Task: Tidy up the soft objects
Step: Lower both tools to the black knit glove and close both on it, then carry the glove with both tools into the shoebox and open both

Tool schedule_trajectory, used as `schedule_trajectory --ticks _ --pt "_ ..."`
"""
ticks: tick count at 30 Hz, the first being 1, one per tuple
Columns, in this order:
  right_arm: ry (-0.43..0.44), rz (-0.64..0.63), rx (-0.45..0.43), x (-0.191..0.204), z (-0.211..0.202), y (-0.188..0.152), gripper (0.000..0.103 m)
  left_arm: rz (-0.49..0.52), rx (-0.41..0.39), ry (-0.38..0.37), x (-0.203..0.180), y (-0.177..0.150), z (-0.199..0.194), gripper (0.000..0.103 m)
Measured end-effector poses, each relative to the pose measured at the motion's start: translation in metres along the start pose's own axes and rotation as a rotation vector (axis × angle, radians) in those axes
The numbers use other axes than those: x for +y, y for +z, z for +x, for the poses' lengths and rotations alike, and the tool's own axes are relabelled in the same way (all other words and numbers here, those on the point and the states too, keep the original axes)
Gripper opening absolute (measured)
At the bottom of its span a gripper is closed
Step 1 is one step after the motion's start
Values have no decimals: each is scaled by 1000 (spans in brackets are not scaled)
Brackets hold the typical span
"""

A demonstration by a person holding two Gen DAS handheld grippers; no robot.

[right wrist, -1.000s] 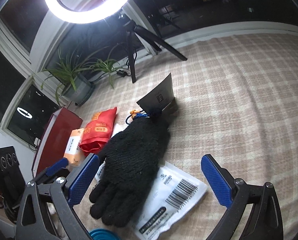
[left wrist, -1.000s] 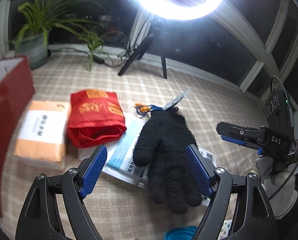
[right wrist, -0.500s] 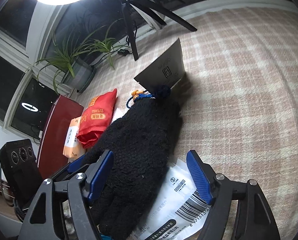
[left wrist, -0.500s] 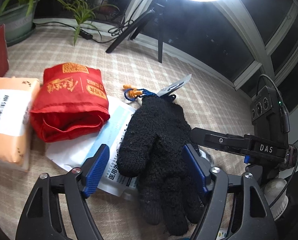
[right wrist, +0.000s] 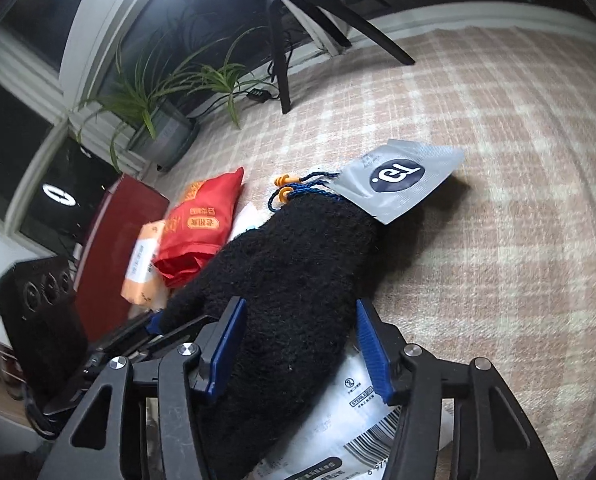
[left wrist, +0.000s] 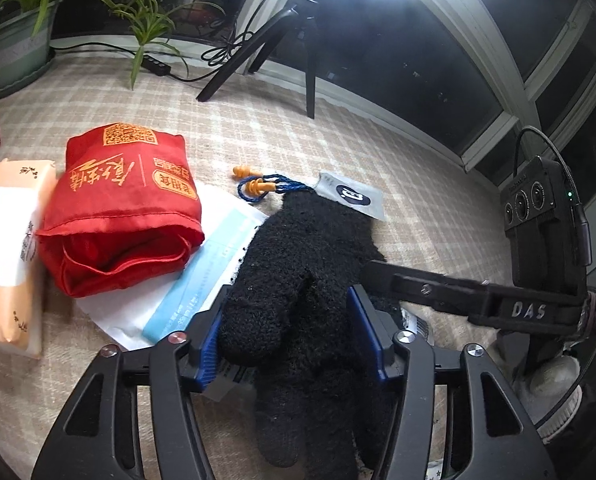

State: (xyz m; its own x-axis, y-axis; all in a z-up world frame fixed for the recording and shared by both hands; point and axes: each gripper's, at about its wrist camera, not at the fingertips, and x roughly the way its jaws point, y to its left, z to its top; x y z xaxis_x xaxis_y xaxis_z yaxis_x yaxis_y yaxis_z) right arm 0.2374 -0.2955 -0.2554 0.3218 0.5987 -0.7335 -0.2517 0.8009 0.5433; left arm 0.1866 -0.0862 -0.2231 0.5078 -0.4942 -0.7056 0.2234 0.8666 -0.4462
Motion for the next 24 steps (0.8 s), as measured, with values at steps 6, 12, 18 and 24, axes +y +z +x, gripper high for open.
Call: schedule_trajectory --ticks 6,12,18,24 --pt "-57 -97 -14 16 2 0 42 34 12 -22 -9 1 3 32" --pt "-63 -107 -25 16 -4 1 26 40 13 -43 -13 0 2 22" --pt "-48 -99 -37 22 -17 -3 15 59 -8 -62 -23 1 -8 20" --pt "-51 -115 -85 39 -41 -9 9 83 -43 -81 -35 3 -27 19"
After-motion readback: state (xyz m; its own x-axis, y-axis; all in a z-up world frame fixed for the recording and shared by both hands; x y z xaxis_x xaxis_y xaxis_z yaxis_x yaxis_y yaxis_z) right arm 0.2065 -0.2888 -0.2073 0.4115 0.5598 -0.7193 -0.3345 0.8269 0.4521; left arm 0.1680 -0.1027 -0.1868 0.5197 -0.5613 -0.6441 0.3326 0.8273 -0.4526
